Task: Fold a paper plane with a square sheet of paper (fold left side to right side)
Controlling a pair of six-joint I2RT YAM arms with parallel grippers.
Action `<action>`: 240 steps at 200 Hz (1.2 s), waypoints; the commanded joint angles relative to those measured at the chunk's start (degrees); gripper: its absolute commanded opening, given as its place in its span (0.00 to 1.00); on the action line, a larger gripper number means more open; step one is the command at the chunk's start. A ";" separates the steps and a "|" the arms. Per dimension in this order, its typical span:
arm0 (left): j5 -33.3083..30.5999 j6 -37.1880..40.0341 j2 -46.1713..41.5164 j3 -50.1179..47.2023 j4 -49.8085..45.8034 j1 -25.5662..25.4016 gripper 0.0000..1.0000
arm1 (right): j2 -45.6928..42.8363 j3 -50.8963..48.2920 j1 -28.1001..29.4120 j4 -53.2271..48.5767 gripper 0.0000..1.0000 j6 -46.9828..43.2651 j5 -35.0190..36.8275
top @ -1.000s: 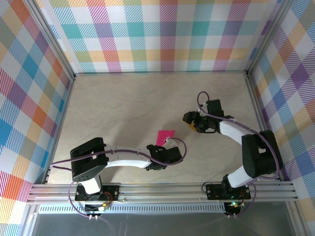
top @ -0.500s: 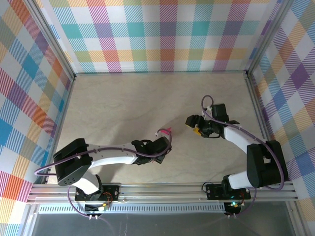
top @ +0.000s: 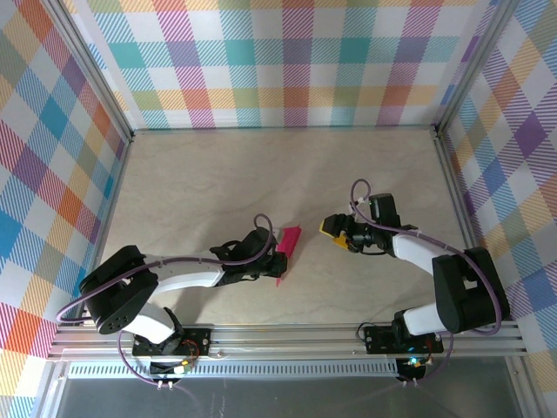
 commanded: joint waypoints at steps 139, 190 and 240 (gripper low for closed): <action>18.83 -20.87 11.11 -9.64 40.32 8.88 0.00 | 8.34 2.64 9.62 8.44 0.65 5.28 0.92; 21.06 -23.56 14.95 -10.26 47.27 9.67 0.00 | 9.82 3.41 10.76 9.82 0.61 6.11 0.98; 22.59 -25.51 18.38 -10.17 52.54 9.85 0.00 | 11.81 5.49 11.60 9.53 0.57 6.33 1.85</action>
